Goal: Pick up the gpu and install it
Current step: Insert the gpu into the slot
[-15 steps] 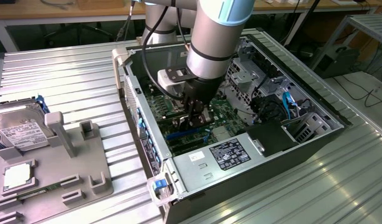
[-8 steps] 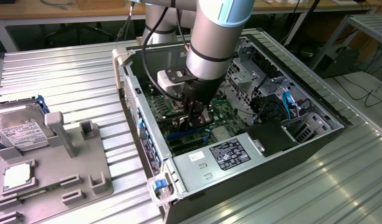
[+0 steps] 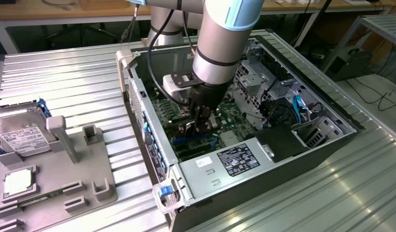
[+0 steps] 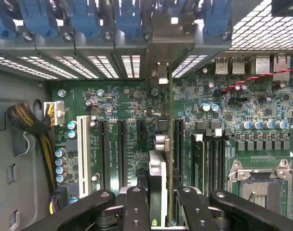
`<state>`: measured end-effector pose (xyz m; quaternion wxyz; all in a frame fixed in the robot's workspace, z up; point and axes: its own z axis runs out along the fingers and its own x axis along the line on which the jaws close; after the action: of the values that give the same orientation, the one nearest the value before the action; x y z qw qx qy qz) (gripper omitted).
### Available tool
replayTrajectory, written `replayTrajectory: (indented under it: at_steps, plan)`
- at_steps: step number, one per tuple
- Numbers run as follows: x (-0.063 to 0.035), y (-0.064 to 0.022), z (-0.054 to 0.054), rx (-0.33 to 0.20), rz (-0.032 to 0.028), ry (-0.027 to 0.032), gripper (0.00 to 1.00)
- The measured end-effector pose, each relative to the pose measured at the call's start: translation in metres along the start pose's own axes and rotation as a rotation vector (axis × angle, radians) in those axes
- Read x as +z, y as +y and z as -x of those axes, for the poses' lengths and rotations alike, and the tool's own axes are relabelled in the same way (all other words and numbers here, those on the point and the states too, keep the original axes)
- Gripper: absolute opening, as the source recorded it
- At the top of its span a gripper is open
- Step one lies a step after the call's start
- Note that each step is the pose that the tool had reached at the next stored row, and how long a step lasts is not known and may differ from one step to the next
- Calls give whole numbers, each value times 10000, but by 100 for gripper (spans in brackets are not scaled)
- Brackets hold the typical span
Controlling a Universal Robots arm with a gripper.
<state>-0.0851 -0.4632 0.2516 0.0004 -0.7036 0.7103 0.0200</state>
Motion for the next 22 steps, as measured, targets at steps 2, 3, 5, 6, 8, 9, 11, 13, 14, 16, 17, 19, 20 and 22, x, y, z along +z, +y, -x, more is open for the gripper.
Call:
replayTrajectory:
  at_steps: [2, 3, 5, 6, 8, 9, 11, 13, 14, 16, 17, 19, 20, 22]
  plan:
    - [7, 0, 0, 0, 0, 1, 28]
    - [7, 0, -1, 0, 1, 3, 28]
    - [8, 0, 0, 0, 1, 2, 28]
    - [9, 0, 0, 0, 0, 0, 28]
    - [9, 0, 0, 0, 0, 0, 28]
    - [5, 0, 1, -14, -7, 3, 28]
    - [-21, 2, 15, -35, -78, 38, 28]
    - [3, 1, 27, -104, -76, 38, 28]
    - [18, 1, 26, -104, -76, 38, 28]
    - [41, 8, 25, -104, -76, 38, 28]
    - [42, 8, 25, -104, -76, 38, 28]
    - [42, 8, 25, -104, -76, 38, 28]
    - [43, 15, 26, -101, -77, 35, 28]
    - [54, 30, 24, -104, -65, 37, 28]
